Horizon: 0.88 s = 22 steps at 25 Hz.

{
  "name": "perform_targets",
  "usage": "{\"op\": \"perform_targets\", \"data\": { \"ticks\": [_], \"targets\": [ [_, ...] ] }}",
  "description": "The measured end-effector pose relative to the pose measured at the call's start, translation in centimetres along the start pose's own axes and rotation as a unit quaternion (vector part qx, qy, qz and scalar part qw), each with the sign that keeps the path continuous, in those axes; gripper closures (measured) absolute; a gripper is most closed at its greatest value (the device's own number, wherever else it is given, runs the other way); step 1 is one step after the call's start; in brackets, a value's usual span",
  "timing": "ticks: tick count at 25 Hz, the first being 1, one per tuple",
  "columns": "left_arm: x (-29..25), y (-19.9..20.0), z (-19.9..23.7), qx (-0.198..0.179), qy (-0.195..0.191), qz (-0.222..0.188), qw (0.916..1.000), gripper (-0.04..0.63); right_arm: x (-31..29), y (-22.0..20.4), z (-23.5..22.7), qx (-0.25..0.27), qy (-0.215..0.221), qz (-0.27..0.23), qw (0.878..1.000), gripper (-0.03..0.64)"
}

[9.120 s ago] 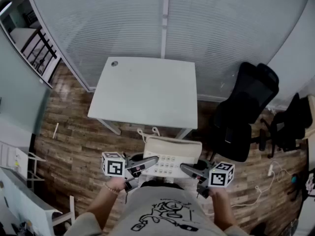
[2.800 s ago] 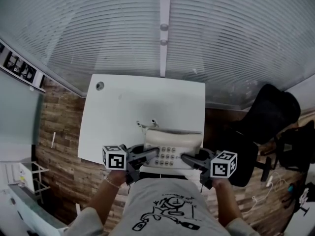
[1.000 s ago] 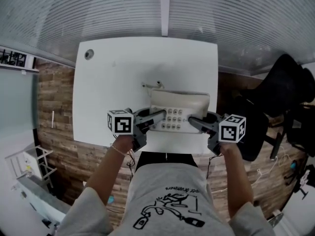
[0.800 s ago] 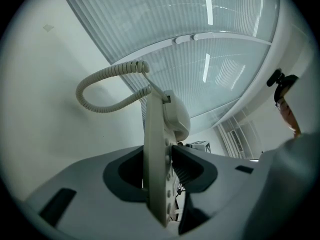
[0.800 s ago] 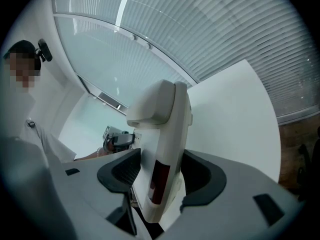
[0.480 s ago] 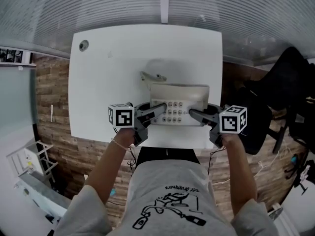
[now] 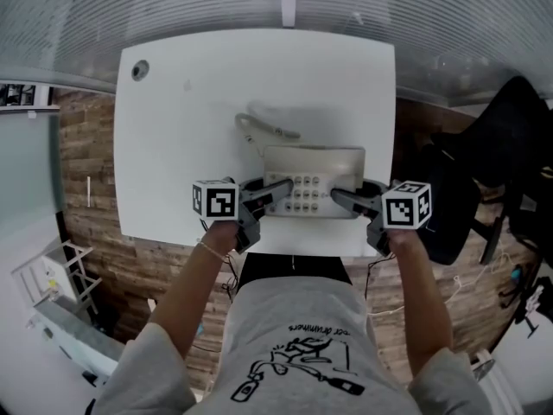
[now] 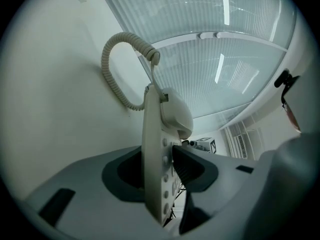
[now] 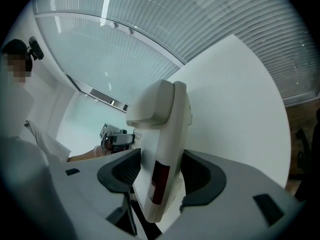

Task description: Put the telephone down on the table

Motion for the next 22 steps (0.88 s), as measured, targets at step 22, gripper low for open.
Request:
{"op": "perform_targets", "data": {
  "ticks": [22],
  "targets": [
    [-0.1, -2.5, 2.7, 0.005, 0.031, 0.029, 0.9991, 0.408, -2.2, -2.0, -2.1, -0.039, -0.016, 0.01, 0.999, 0.348]
  ]
}}
Point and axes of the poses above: the fingertips, and each gripper's own axes: x backward along the fingers, z to its left, y out of its top, the point moved 6 cm from there along x, backward along the fingers, and after that the axes turned 14 degrees about -x, right-handed, at the moved point
